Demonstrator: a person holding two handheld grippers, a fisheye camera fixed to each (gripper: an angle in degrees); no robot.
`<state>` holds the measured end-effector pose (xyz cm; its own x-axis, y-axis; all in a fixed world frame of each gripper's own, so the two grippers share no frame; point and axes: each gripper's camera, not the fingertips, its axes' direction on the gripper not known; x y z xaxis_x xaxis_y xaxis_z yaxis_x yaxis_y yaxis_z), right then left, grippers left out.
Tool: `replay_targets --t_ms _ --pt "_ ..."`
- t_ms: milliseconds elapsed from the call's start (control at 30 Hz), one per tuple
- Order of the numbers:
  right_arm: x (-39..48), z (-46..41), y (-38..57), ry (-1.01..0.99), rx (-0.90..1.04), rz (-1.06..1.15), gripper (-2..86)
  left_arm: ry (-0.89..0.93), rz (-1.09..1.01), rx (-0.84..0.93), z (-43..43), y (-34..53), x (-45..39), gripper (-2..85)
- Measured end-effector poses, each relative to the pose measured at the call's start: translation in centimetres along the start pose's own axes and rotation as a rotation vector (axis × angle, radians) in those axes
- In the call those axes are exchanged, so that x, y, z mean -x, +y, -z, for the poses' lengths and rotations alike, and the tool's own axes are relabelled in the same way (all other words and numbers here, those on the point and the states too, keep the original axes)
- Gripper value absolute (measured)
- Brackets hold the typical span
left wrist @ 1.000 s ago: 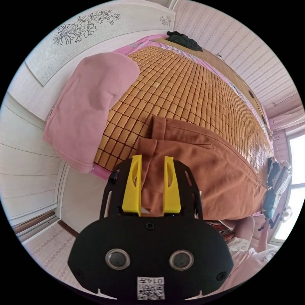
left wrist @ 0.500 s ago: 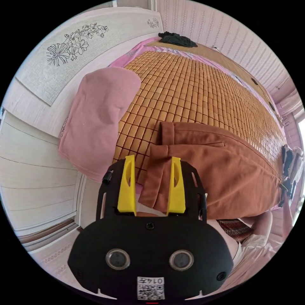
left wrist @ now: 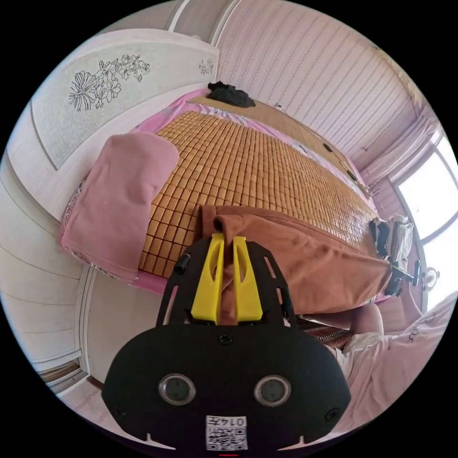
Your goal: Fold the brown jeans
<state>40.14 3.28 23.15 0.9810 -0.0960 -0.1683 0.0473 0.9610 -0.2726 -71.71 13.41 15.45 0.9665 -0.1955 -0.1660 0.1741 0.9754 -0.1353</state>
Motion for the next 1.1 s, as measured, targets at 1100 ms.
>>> replay_targets --t_ms 1100 --pt "-8.2 -13.7 -4.6 -0.182 0.268 -0.143 -0.1 -0.247 0.173 0.31 -10.6 -8.4 -3.5 1.8"
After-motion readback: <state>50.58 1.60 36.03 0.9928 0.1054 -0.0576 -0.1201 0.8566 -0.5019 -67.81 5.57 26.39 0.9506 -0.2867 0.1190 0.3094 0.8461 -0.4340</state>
